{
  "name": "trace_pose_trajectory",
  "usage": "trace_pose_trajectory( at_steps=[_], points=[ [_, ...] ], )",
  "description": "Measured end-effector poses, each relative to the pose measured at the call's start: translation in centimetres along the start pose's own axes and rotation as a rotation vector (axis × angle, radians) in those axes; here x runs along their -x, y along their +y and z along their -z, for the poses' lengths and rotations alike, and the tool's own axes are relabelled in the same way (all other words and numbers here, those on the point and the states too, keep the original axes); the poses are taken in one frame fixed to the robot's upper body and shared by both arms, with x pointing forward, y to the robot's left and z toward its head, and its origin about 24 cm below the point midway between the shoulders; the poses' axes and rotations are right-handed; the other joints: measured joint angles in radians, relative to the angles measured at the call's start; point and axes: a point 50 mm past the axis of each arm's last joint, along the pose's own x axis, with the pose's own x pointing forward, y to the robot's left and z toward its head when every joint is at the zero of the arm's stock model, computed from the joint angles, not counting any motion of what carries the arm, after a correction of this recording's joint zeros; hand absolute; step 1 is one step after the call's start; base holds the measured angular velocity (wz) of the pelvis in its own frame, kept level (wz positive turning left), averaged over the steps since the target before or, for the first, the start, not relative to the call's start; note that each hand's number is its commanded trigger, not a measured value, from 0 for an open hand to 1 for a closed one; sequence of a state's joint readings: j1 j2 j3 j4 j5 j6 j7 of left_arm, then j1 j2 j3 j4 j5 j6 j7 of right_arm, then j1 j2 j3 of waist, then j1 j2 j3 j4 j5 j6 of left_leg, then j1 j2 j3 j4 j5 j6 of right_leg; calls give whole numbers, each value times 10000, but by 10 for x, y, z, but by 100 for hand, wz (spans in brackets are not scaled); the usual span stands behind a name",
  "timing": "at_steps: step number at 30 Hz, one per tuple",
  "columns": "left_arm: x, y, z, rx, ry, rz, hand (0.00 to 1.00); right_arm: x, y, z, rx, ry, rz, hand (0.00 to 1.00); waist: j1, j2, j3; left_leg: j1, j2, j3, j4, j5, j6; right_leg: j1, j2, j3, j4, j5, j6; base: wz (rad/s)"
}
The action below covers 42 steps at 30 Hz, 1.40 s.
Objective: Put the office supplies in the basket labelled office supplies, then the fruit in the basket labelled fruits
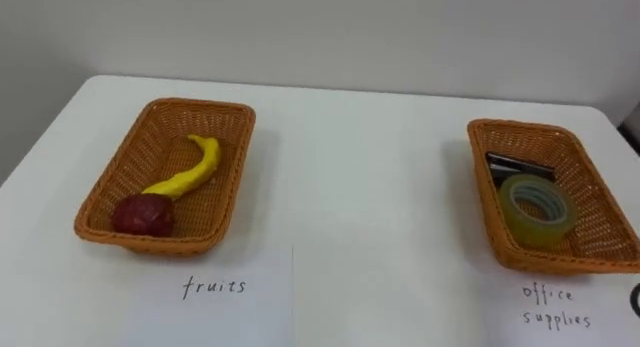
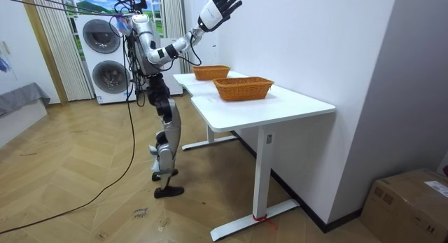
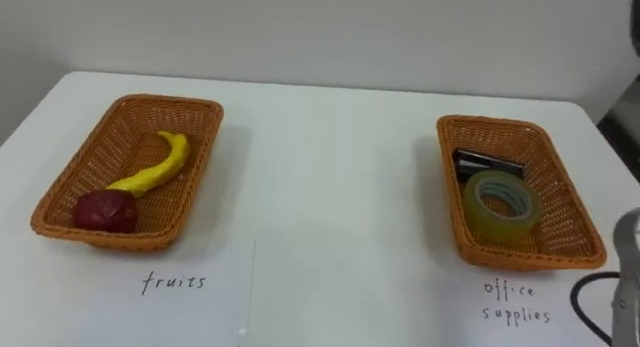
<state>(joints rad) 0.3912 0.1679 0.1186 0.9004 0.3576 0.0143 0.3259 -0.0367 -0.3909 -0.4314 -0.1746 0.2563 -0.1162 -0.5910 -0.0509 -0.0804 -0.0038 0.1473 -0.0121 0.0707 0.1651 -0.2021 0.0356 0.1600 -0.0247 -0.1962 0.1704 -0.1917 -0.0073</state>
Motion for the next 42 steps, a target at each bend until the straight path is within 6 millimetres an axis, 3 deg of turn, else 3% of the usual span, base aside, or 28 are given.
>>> trace_pose_trajectory(
  at_steps=[6, 9, 15, 18, 21, 24, 26, 31, 37, 40, 42],
  points=[
    [4, 0, 10, -68, 261, -257, 0, 18, -54, 22, 350, 1622, 1994, 0, -48, -21, -22, -16, 8, 80, -12, -117, 1, 14, 38, 61, -7, -3, 5, -4],
    [4, 1, 13, -24, 364, -344, 0, 37, -75, 36, 597, 2589, 3092, 0, -218, 62, 16, -42, 52, 88, -8, -141, 1, -94, 41, 68, -8, -3, 6, 0],
    [5, 0, 11, 124, 321, -495, 0, 72, -121, 71, 149, 5091, 5963, 0, -441, 260, -3, -134, 50, 157, 22, -203, 6, -178, 56, 290, -15, -30, 16, -6],
    [4, 0, 9, 509, 339, -504, 0, 102, -144, 101, 286, 6894, 7627, 0, -625, 281, 3, -185, -1, 138, 49, -202, 5, -223, 58, 320, -12, -44, 11, 0],
    [1, 0, 1, 980, 265, -481, 0, 150, -174, 128, 539, 9045, 9761, 0, -714, 268, -22, -216, -3, 128, 42, -201, 5, -229, 56, 342, 5, -85, 13, 1],
    [2, -2, 0, 1018, 283, -427, 0, 181, -185, 137, 849, 10087, 10839, 0, -824, 339, -38, -267, -11, 104, 44, -200, 5, -279, 62, 332, 9, -85, 13, 1],
    [2, -7, -4, 1231, 250, -284, 0, 211, -194, 144, 1393, 11086, 11711, 0, -820, 345, -91, -355, -14, 155, 33, -200, 4, -355, 64, 365, 45, -85, 11, -5],
    [3, -11, -4, 1268, 332, 101, 0, 256, -211, 147, 2356, 12495, 12752, 0, -819, 425, -74, -344, -17, 176, 57, -204, 6, -387, 74, 460, 63, -101, 17, -5],
    [6, -21, 3, 1067, 752, 1046, 0, 314, -214, 151, 2554, 14991, 11974, 0, -784, 450, -72, -325, -18, 81, 67, -231, 11, -323, 59, 456, 11, -152, 31, 5],
    [6, -22, 6, 782, 949, 1254, 0, 328, -204, 157, 3267, 16392, 8906, 0, -702, 463, -69, -292, -6, 119, 96, -237, 6, -340, 62, 480, 18, -180, 33, -4],
    [6, -24, 7, 739, 1013, 1348, 0, 331, -199, 160, 4421, 17074, 5861, 0, -420, 510, -62, -193, 1, 246, 61, -248, 0, -326, 87, 583, 28, -174, 27, -17]
  ],
)
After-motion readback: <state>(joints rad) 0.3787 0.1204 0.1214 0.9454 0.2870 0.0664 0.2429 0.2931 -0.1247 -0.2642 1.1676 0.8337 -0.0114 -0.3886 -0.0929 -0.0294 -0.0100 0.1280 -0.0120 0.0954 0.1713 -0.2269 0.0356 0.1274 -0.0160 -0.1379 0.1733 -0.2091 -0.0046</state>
